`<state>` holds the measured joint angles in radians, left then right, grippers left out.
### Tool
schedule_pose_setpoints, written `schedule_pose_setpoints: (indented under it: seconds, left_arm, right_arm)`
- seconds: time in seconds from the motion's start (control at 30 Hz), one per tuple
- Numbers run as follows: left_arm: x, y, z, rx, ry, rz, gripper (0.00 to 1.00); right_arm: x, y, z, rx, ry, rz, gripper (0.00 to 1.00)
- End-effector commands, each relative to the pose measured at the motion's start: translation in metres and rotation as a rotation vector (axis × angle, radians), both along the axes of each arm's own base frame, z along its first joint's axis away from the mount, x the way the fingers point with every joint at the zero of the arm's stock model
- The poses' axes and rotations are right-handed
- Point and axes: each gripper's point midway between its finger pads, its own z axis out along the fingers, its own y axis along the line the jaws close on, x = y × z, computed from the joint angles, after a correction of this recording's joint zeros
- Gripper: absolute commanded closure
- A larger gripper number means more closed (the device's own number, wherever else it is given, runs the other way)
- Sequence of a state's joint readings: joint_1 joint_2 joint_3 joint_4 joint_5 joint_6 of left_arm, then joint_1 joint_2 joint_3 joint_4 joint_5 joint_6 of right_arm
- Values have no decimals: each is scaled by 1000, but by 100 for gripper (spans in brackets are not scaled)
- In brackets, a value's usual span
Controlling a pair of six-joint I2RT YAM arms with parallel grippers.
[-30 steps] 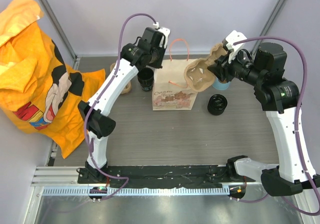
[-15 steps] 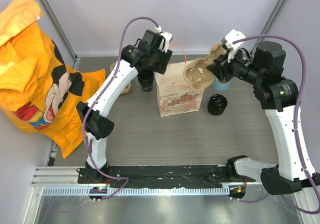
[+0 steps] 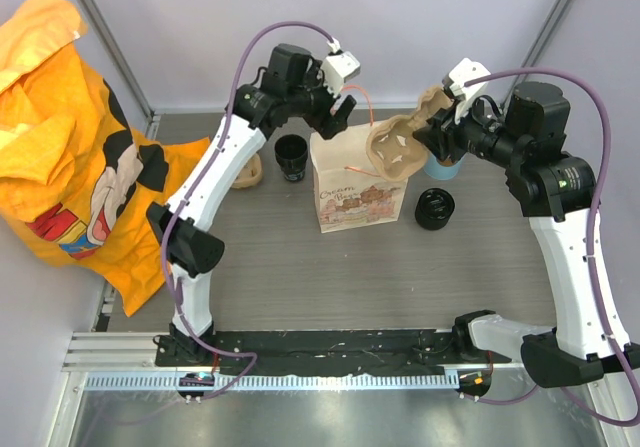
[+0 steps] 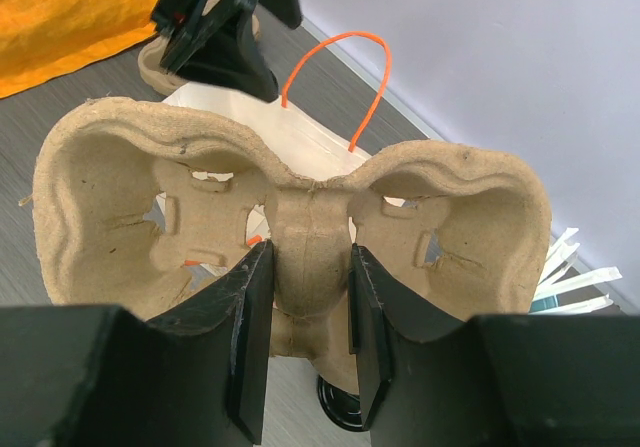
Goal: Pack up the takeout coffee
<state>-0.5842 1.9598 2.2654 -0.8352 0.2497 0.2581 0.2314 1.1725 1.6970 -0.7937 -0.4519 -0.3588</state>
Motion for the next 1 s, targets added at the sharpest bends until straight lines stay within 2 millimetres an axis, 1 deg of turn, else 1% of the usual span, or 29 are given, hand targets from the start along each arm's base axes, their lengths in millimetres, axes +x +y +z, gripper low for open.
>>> schedule_pose_setpoints:
  seconds: [0.0,0.03,0.07,0.1,0.13,0.23,0.37,0.47,0.53,0.63,0.77,0.93,0.97]
  left_arm:
    - [17,0,16,-30,-93,-204,22]
    - [18,1,15,-41,-84,-221,21]
    - [21,8,15,-45,-79,-222,19]
    - [21,9,11,-42,-74,-249,19]
    - [20,9,8,-49,-62,-269,19]
    - [15,16,-3,-55,-21,-316,18]
    - [3,11,-4,-110,17,-400,18]
    - [1,8,-3,-139,29,-420,18]
    - [-3,5,-2,-160,45,-446,18]
    - [-5,3,-7,-167,67,-461,23]
    - [-2,4,-22,-138,83,-467,32]
    - [1,7,-37,-93,88,-469,37]
    - [3,8,-39,-83,81,-466,41]
  right_arm:
    - [-3,-1,22,27,-65,-2,64]
    - [-3,-1,22,25,-64,-3,65]
    - [-4,-2,22,26,-62,-5,65]
    - [-4,-1,22,26,-62,-2,65]
    - [-4,-1,22,25,-62,0,65]
    - [-3,0,23,25,-63,0,65]
    - [-1,1,23,27,-58,4,65]
    - [0,1,20,27,-49,4,64]
    - [1,1,19,24,-48,1,65]
    - [2,1,19,23,-47,0,65]
    - [1,1,21,26,-48,4,65]
    - [2,3,21,26,-45,10,64]
    - [2,2,21,28,-44,8,65]
